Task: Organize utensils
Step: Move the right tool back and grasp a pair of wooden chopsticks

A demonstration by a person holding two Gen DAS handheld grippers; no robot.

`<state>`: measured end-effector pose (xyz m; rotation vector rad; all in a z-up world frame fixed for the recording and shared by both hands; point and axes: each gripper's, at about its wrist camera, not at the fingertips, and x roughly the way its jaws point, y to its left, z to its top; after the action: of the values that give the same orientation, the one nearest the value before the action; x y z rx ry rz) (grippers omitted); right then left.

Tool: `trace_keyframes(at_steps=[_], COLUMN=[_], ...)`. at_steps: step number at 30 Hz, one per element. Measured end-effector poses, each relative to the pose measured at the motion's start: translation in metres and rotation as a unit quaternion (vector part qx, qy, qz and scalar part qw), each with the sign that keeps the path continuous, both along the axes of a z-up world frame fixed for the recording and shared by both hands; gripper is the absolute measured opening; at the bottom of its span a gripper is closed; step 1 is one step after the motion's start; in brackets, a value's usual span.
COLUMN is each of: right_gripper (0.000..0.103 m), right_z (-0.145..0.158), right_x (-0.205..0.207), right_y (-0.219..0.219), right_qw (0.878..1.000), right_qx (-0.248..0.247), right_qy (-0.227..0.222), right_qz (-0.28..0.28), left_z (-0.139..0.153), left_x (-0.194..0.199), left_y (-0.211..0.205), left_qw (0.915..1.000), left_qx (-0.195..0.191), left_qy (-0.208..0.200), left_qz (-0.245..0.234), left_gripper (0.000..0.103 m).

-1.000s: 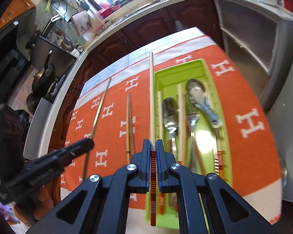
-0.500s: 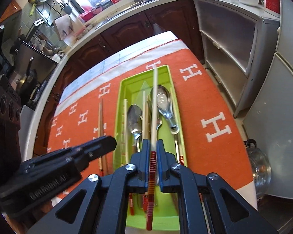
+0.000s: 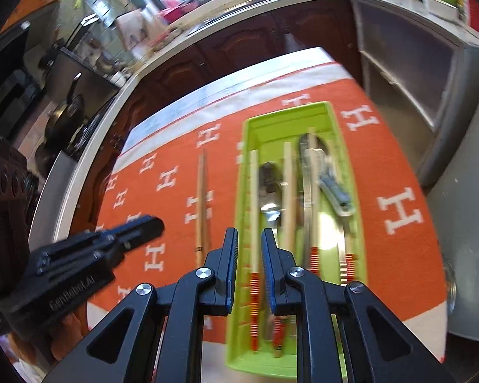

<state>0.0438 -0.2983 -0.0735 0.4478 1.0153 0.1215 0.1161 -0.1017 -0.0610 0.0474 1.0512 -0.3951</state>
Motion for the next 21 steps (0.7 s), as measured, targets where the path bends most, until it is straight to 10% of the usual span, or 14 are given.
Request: trace_keyframes(at_steps=[7, 21], right_gripper=[0.015, 0.015], right_z=[-0.007, -0.076], right_x=[0.025, 0.094], right_y=[0.044, 0.106], right_qw=[0.999, 0.991], right_qx=[0.018, -0.035], right_qy=[0.014, 0.093], right_qz=[0.046, 0.084], left_z=[0.007, -0.065], left_x=[0.006, 0.021], left_y=[0.06, 0.077], left_qw=[0.9974, 0.9977], left_qx=[0.025, 0.014], left_qy=[-0.034, 0.022], left_qz=[0.058, 0.062], left_gripper=[0.004, 0.004])
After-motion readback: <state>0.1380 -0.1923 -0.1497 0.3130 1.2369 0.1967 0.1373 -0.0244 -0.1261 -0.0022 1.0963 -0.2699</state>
